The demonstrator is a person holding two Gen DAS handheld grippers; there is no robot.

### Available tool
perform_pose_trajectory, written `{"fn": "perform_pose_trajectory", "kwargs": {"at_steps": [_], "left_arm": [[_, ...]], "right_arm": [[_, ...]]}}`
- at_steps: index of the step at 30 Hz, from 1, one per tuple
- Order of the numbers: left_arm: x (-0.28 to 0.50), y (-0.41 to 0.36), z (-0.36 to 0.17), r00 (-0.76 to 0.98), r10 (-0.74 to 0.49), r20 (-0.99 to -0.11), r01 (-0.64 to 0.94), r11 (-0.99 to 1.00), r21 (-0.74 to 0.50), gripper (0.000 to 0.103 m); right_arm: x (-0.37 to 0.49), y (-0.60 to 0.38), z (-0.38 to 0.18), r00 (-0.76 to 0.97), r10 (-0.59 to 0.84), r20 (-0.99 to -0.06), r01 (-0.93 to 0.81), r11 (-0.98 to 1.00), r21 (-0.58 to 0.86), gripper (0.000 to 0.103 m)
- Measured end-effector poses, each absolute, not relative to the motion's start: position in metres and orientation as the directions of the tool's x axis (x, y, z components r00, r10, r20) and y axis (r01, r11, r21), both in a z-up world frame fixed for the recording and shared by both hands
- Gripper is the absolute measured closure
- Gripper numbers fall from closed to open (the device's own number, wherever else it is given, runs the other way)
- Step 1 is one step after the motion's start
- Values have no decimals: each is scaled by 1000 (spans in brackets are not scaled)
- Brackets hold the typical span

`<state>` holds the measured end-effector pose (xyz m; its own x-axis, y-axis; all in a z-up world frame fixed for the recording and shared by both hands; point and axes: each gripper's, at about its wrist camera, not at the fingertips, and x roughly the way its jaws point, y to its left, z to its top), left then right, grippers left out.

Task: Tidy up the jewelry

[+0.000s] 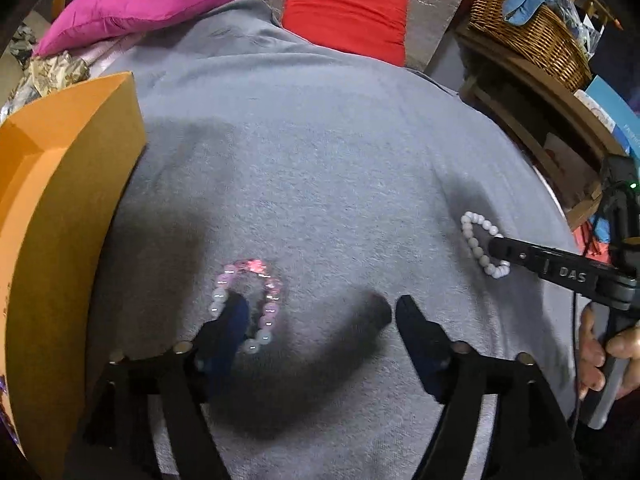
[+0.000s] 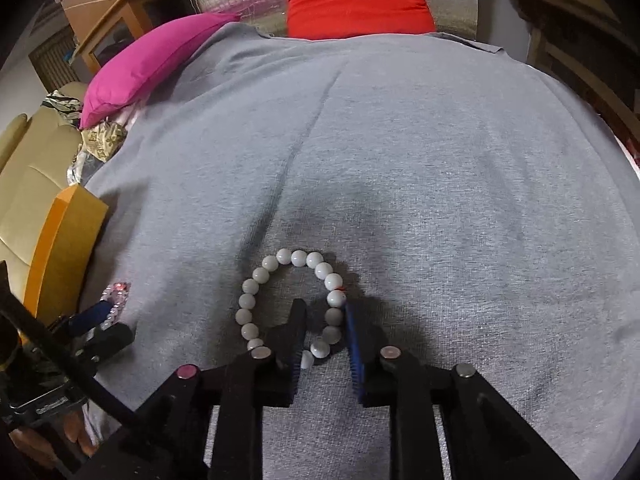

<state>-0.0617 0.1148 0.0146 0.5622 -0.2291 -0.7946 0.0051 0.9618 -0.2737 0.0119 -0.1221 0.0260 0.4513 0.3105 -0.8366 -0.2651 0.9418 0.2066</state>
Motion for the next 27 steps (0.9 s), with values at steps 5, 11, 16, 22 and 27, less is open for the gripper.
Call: {"fn": "perform_pose_trajectory", "kwargs": {"at_steps": [5, 11, 16, 22, 27], "left_arm": [[-67, 112, 27, 564, -223, -795, 15, 965, -261, 21], [-90, 111, 53, 611, -176, -772, 79, 984, -162, 22], [-86, 124, 38, 553, -112, -825, 15, 992, -125, 22], [-82, 123, 24, 509, -105, -855, 8, 993, -117, 23], [-80, 131, 22, 513, -138, -847, -2, 987, -162, 55]], "right_arm": [[9, -126, 25, 455, 311, -834, -272, 941, 202, 84], [8, -127, 26, 456, 309, -834, -267, 942, 203, 84], [10, -125, 26, 457, 308, -834, -270, 942, 200, 84], [11, -123, 26, 458, 308, -834, -273, 941, 198, 84], [10, -123, 26, 460, 307, -833, -277, 941, 194, 84]]}}
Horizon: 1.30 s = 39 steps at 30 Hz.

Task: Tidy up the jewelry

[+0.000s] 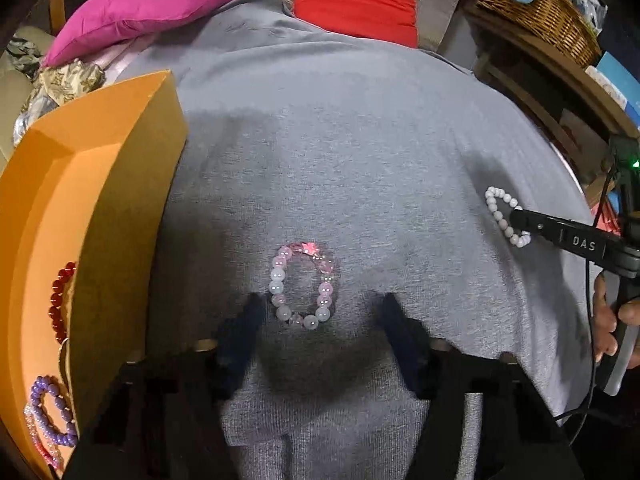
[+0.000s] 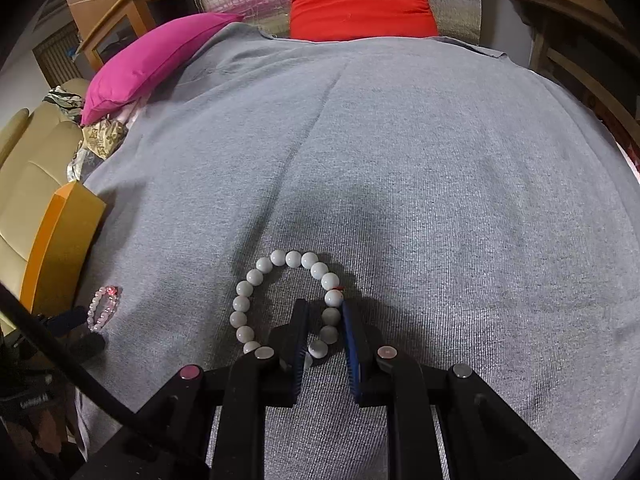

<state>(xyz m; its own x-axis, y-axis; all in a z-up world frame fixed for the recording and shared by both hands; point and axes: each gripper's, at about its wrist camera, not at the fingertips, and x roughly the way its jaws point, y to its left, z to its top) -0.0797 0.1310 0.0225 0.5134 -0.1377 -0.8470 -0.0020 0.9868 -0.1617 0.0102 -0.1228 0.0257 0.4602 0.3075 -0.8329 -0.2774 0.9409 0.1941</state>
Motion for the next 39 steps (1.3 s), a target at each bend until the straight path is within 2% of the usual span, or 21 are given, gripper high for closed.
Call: {"fn": "perform_pose_trajectory", "kwargs": {"at_steps": [2, 4, 6, 9, 12, 14, 15, 16, 22, 23, 25, 26, 28, 31, 35, 36, 38, 39], "left_arm": [[-80, 129, 21, 523, -118, -844, 5, 991, -136, 65], [-79, 127, 23, 538, -125, -833, 21, 991, -135, 84], [-80, 124, 26, 550, -148, -822, 43, 988, -149, 88], [-76, 117, 24, 546, -161, -822, 69, 987, -147, 88], [-68, 118, 15, 510, -141, -849, 24, 988, -149, 87], [-64, 120, 17, 511, -163, -844, 4, 982, -188, 78], [-63, 120, 18, 512, -177, -841, -2, 978, -207, 67], [-62, 120, 18, 517, -188, -835, -11, 974, -226, 61], [-56, 123, 16, 536, -197, -821, -70, 959, -275, 61], [-54, 126, 15, 543, -208, -814, -88, 949, -301, 63], [-51, 128, 15, 549, -204, -810, -99, 947, -306, 91], [-51, 126, 14, 552, -195, -811, -97, 951, -295, 94], [-52, 117, 16, 566, -185, -803, -65, 961, -268, 95], [-51, 107, 19, 576, -179, -797, -23, 972, -235, 95], [-47, 117, 19, 558, -159, -814, -79, 967, -243, 95], [-46, 119, 20, 556, -160, -815, -93, 963, -253, 92], [-46, 123, 25, 563, -166, -810, -104, 958, -268, 77], [-47, 123, 25, 569, -151, -809, -110, 960, -257, 59]], "right_arm": [[10, -122, 26, 462, 306, -833, -279, 941, 190, 84], [10, -122, 25, 463, 305, -832, -280, 941, 190, 84], [10, -122, 25, 463, 305, -832, -280, 941, 189, 84], [10, -122, 26, 466, 302, -832, -280, 942, 185, 84], [10, -121, 25, 467, 300, -832, -281, 942, 182, 84], [10, -121, 25, 468, 301, -831, -279, 942, 184, 84], [10, -121, 25, 468, 301, -831, -280, 942, 183, 84], [10, -121, 25, 469, 301, -831, -281, 942, 183, 84], [10, -124, 28, 471, 311, -825, -269, 942, 201, 86], [9, -124, 29, 474, 309, -824, -268, 943, 199, 89], [8, -125, 30, 478, 307, -823, -264, 944, 199, 91], [8, -127, 31, 482, 309, -820, -261, 944, 203, 92], [8, -130, 33, 484, 315, -816, -256, 943, 213, 92], [10, -133, 33, 475, 322, -819, -241, 943, 231, 92], [14, -137, 31, 442, 338, -831, -225, 938, 263, 90], [15, -139, 32, 430, 349, -833, -227, 934, 275, 89], [16, -144, 34, 426, 373, -825, -215, 927, 308, 83], [16, -147, 35, 430, 380, -819, -209, 925, 319, 80]]}}
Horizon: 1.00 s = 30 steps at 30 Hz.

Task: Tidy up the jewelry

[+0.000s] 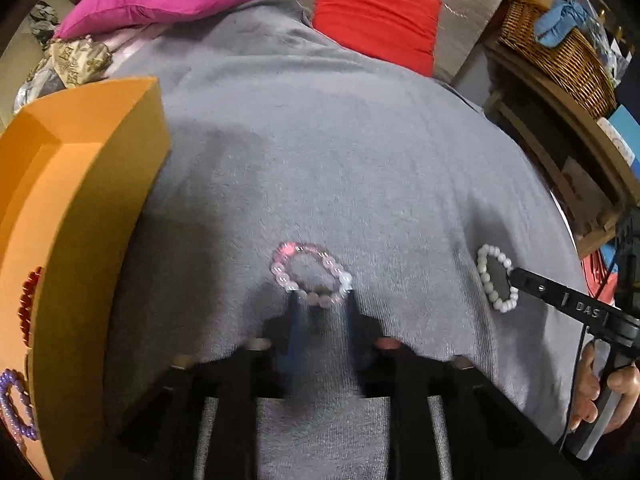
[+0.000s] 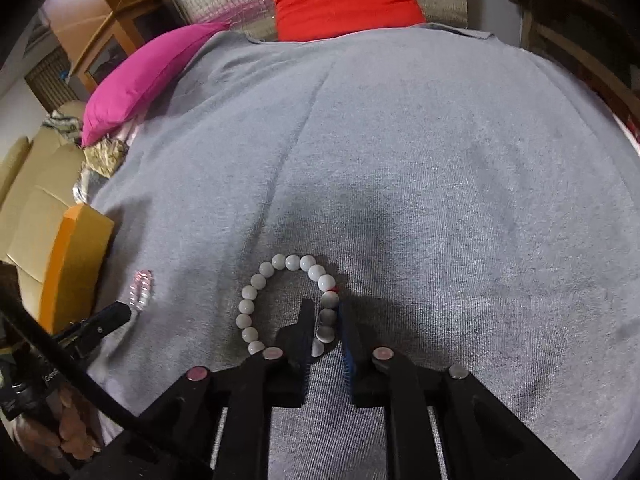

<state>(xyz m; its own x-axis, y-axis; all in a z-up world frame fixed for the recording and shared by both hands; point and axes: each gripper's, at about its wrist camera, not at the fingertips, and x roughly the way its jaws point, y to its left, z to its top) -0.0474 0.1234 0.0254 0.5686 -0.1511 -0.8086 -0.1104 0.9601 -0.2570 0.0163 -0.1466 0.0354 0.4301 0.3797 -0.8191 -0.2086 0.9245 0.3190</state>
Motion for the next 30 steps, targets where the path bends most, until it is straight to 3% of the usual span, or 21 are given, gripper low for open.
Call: {"fn": "perform_pose_trajectory", "kwargs": {"at_steps": [1, 2, 11, 13, 18, 25, 30], "left_arm": [[-48, 123, 27, 576, -126, -808, -119, 965, -235, 46], [-47, 121, 27, 581, -98, -808, -124, 970, -207, 43], [-32, 117, 13, 559, -115, -821, -95, 975, -201, 44], [-31, 116, 13, 565, -127, -815, -82, 974, -209, 63], [-30, 109, 11, 567, -124, -814, -58, 980, -190, 81], [-37, 101, 18, 587, -150, -796, -24, 979, -203, 91], [-39, 96, 23, 594, -163, -788, 0, 979, -203, 91]], "right_arm": [[17, -151, 38, 440, 389, -810, -201, 921, 333, 80], [17, -153, 39, 445, 397, -803, -198, 918, 344, 80], [15, -151, 33, 438, 395, -808, -207, 919, 337, 80], [13, -145, 30, 443, 368, -818, -219, 929, 299, 80], [11, -136, 31, 464, 334, -820, -235, 939, 250, 89], [10, -143, 41, 490, 338, -803, -214, 940, 265, 90], [11, -152, 46, 485, 348, -802, -193, 937, 290, 90]]}}
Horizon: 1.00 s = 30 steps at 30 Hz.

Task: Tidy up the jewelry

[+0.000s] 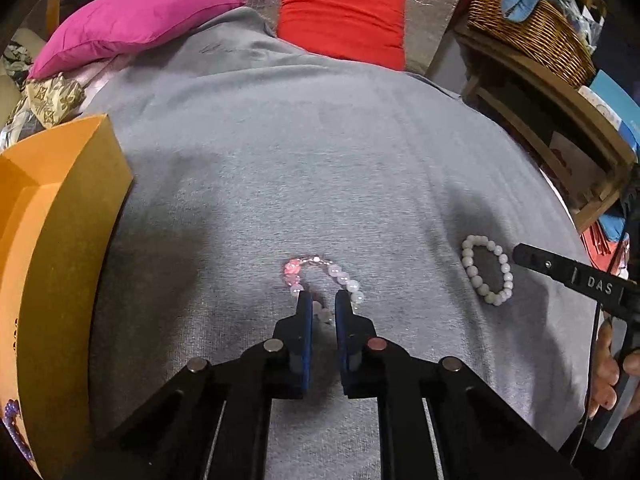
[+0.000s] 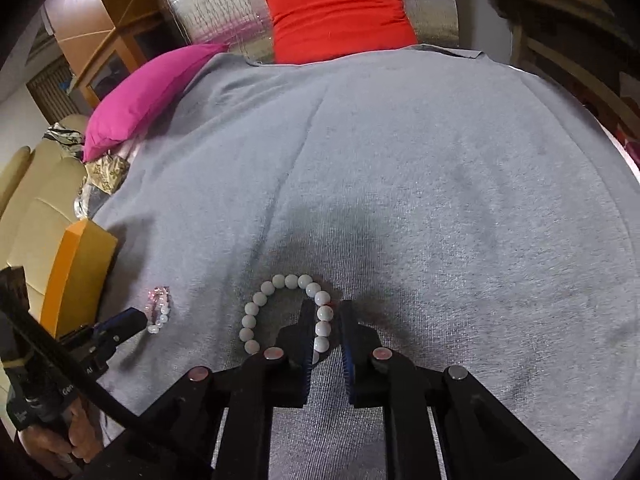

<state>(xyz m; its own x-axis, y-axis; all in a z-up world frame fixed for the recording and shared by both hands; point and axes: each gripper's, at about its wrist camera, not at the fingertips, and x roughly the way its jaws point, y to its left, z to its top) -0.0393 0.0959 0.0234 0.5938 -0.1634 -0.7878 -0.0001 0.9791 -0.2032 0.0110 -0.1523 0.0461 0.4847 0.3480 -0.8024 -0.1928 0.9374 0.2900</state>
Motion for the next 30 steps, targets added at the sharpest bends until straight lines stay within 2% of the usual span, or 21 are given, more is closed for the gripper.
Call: {"fn": "perform_pose_trajectory", "kwargs": {"at_steps": [5, 8, 10, 14, 16, 20, 24, 25, 27, 30], "left_arm": [[-37, 102, 17, 567, -147, -810, -42, 977, -207, 89], [-38, 104, 15, 567, -141, -812, -57, 976, -209, 80], [-38, 102, 15, 569, -131, -812, -56, 979, -197, 65], [-39, 98, 13, 567, -134, -813, -52, 979, -197, 61], [-37, 95, 10, 559, -130, -819, -53, 980, -192, 54], [-37, 91, 9, 562, -117, -819, -44, 984, -172, 51], [-36, 90, 8, 579, -115, -807, -49, 983, -175, 53], [-36, 90, 8, 586, -112, -802, -46, 984, -171, 63], [-35, 88, 9, 593, -107, -798, -38, 986, -160, 74], [-34, 86, 10, 597, -124, -793, -17, 986, -167, 86]], "right_arm": [[15, -170, 43, 461, 377, -803, -152, 926, 347, 89], [15, -171, 44, 458, 396, -796, -165, 918, 361, 89], [13, -164, 44, 453, 386, -804, -176, 923, 343, 86], [11, -152, 41, 444, 364, -819, -193, 931, 309, 85], [11, -147, 38, 440, 350, -827, -194, 936, 293, 85], [17, -145, 29, 414, 354, -839, -166, 935, 313, 79], [19, -150, 27, 413, 375, -830, -152, 927, 343, 79], [19, -151, 27, 414, 375, -830, -153, 927, 342, 79], [19, -151, 27, 415, 371, -831, -155, 928, 338, 79], [18, -151, 26, 414, 375, -830, -153, 927, 342, 79]]}}
